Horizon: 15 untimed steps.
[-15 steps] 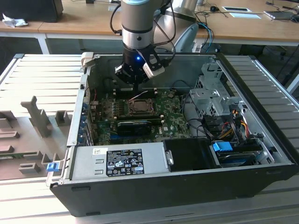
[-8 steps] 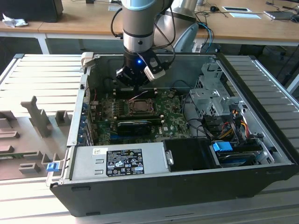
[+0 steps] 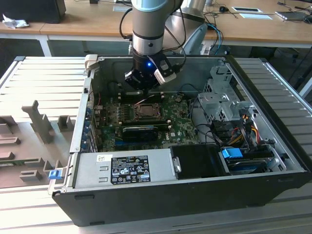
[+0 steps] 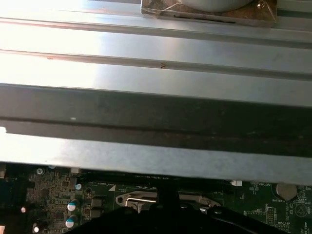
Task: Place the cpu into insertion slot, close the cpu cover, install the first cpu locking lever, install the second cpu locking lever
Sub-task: 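Install the first cpu locking lever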
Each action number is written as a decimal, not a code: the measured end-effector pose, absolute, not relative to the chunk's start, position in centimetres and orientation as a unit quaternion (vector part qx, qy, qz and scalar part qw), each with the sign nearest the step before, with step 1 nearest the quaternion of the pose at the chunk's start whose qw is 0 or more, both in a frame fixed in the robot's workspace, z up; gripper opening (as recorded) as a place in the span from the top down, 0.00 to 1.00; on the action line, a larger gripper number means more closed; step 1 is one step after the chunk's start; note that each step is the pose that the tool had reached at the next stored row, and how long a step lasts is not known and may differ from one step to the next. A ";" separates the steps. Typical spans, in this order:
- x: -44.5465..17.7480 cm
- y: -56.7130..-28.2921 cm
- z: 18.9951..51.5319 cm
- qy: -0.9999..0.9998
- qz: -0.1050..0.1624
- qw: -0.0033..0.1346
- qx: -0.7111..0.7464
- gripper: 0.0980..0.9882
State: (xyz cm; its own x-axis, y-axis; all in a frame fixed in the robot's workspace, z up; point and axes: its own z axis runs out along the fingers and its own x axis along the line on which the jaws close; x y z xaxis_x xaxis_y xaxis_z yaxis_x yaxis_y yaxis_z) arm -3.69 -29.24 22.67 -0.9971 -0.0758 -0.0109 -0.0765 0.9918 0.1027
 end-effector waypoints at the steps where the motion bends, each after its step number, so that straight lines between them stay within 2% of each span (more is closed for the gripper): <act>1: -3.6 -29.2 22.6 0.998 0.051 0.003 -0.038 0.99; 15: -2.3 -28.9 21.5 0.998 0.052 0.003 -0.038 0.99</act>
State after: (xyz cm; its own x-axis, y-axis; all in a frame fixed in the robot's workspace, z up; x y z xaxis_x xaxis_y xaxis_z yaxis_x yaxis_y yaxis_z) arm -2.31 -28.95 21.52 -0.9971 -0.0758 -0.0107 -0.0765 0.9918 0.1026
